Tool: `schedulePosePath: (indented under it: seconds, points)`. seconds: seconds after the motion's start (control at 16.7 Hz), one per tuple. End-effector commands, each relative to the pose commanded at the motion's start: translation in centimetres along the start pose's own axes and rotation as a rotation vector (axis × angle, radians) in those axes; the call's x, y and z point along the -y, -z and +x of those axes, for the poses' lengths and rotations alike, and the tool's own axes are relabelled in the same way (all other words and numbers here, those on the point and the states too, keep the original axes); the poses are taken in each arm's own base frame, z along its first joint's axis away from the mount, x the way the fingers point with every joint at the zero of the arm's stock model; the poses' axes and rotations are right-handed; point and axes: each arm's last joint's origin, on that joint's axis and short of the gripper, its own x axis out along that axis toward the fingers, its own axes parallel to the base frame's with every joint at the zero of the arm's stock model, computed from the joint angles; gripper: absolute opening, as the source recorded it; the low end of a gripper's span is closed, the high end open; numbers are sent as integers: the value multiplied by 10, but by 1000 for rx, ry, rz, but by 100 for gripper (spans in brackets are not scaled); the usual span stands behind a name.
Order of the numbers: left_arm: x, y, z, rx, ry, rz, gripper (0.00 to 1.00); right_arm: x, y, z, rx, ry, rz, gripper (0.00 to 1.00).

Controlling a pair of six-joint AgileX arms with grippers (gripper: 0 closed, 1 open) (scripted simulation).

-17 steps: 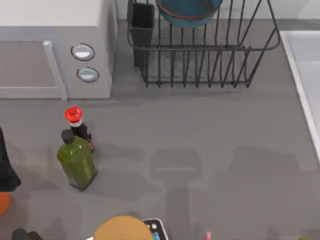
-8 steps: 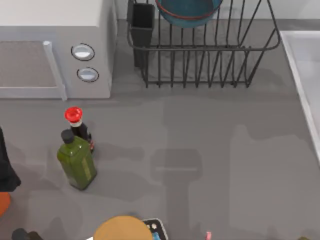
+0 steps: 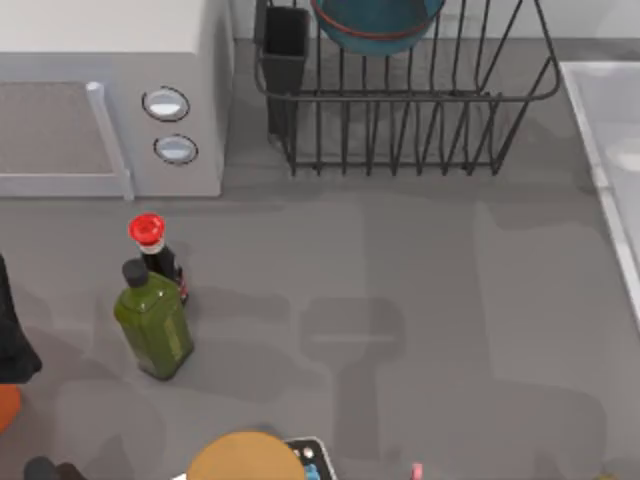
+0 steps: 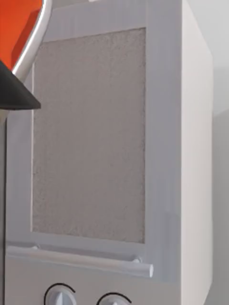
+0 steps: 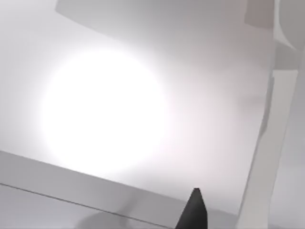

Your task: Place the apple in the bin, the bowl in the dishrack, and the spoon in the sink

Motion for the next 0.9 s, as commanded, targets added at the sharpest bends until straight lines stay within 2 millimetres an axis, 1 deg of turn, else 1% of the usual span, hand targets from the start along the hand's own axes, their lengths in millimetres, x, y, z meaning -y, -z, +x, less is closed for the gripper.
schedulePosePath:
  seconds: [0.3,0.42,0.6,0.72,0.78,0.9]
  points:
    - [0,0,0,0,0,0,100,-1,2,1,0,-5,5,0]
    - [0,0,0,0,0,0,100,-4,6,-9,-29,24,5,0]
    - [0,0,0,0,0,0,100,-11,16,-33,-101,82,-3,0]
    - [0,0,0,0,0,0,100,-17,22,-42,-131,86,-14,0]
    - [0,0,0,0,0,0,100,-19,24,-42,-135,73,-21,0]
    - [0,0,0,0,0,0,100,-22,27,-31,-120,20,-34,0]
